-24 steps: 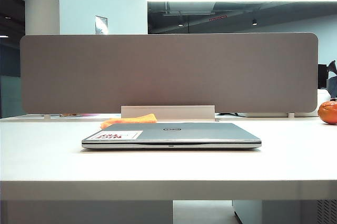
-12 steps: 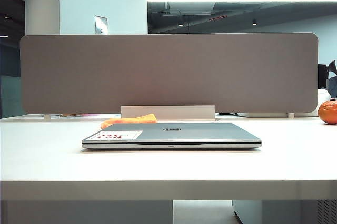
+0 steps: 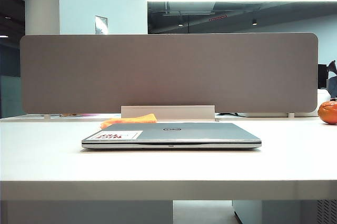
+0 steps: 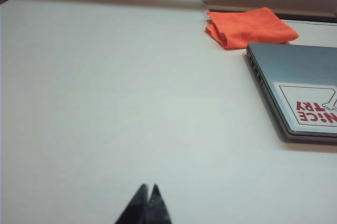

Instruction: Pick up the orange rag and put it over the laptop.

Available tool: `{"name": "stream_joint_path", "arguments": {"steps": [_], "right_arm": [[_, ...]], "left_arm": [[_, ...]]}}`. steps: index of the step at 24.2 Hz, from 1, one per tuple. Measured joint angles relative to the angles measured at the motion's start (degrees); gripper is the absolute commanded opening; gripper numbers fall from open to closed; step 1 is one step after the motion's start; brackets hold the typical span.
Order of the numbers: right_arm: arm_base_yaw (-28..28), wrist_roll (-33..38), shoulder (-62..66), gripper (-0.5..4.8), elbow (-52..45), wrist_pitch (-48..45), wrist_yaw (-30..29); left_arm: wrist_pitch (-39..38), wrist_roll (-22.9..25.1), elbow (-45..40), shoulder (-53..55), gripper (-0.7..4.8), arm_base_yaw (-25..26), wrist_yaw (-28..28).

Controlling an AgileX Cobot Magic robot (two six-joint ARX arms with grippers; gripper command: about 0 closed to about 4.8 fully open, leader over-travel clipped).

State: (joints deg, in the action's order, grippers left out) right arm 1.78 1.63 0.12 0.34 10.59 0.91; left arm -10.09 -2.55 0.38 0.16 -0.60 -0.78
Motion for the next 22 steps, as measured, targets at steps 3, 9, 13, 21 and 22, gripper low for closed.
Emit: {"name": "stream_joint_path", "arguments": {"steps": [3, 9, 13, 21, 22], "right_arm": [[0.0, 0.0, 0.0, -0.05, 0.0, -0.5, -1.6], [0.0, 0.1, 0.0, -0.05, 3.6, 2.2, -4.2], [0.0, 1.2, 0.0, -0.05, 7.1, 5.4, -5.9], [0.0, 8.3, 0.0, -0.05, 14.5, 6.5, -16.6], [0.0, 8.6, 0.0, -0.05, 16.3, 7.8, -19.5]], "left_arm": [[0.0, 0.0, 0.0, 0.0, -0.06, 0.0, 0.0], [0.0, 0.0, 0.0, 0.0, -0.06, 0.0, 0.0], [0.0, 0.0, 0.0, 0.0, -0.06, 0.0, 0.0], [0.0, 0.2, 0.0, 0.0, -0.06, 0.0, 0.0], [0.0, -0.4, 0.0, 0.0, -0.06, 0.0, 0.0]]}}
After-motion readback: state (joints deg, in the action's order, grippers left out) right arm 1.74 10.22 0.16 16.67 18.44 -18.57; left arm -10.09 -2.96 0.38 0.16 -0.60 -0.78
